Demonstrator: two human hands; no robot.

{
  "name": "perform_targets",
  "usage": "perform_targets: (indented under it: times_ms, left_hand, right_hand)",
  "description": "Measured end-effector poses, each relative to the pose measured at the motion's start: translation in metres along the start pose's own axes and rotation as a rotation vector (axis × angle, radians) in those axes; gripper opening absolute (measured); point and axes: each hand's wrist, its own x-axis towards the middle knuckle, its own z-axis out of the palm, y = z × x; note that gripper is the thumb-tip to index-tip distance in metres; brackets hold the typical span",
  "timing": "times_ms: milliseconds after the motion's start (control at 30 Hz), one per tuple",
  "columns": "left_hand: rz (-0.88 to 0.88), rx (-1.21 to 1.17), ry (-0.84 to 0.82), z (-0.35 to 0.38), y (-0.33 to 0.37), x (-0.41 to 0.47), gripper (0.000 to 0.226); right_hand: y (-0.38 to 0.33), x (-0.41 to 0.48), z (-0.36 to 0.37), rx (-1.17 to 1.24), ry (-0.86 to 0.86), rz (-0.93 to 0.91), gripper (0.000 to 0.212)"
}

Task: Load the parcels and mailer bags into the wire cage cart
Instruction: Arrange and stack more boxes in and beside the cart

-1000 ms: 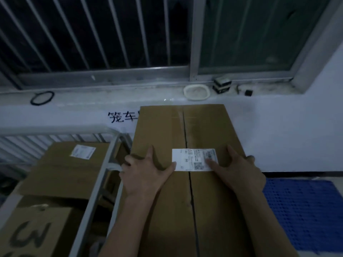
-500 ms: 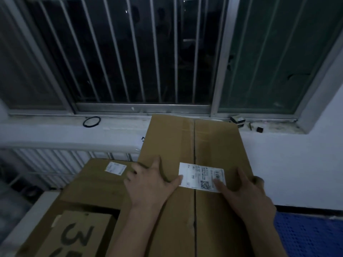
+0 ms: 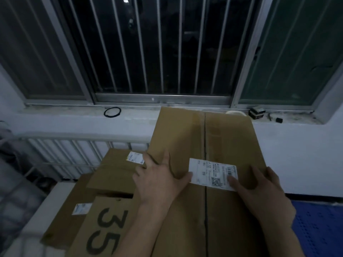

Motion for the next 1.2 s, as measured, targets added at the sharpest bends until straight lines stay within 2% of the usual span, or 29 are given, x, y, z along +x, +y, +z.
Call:
perform_targets:
  times_ms: [400,700,833,1000,1200]
  left_hand:
    - [-0.078,-0.023,0.04,-0.008,-0.014,-0.003,0.098]
    - [-0.09,-0.001,0.015,-0.019,-0.066,0.002,0.098]
    - [-0.062,-0.028,0.01,-0.019,-0.108,0.01,0.099]
    - [-0.036,-0.142,-0.109,-0.028,-0.19,0.04,0.106]
    - [-0.012,-0.195,-0.083,-0.044,-0.304,0.071,0.108]
  right_hand:
    - [-0.014,-0.011,0.008,0.026,-0.016,-0.037,0.106]
    - [-0.054,-0.043,0.024,0.055,-0.043,-0.077,0.106]
    - [-0.083,-0.066,0.042,0.01,0.011,-0.053,0.104]
    - [-0.156,-0.101,0.074,-0.021,0.076,-0.08,0.101]
    - [-0.251,-0.16,0.101,-0.044,0.121,-0.098,0.094]
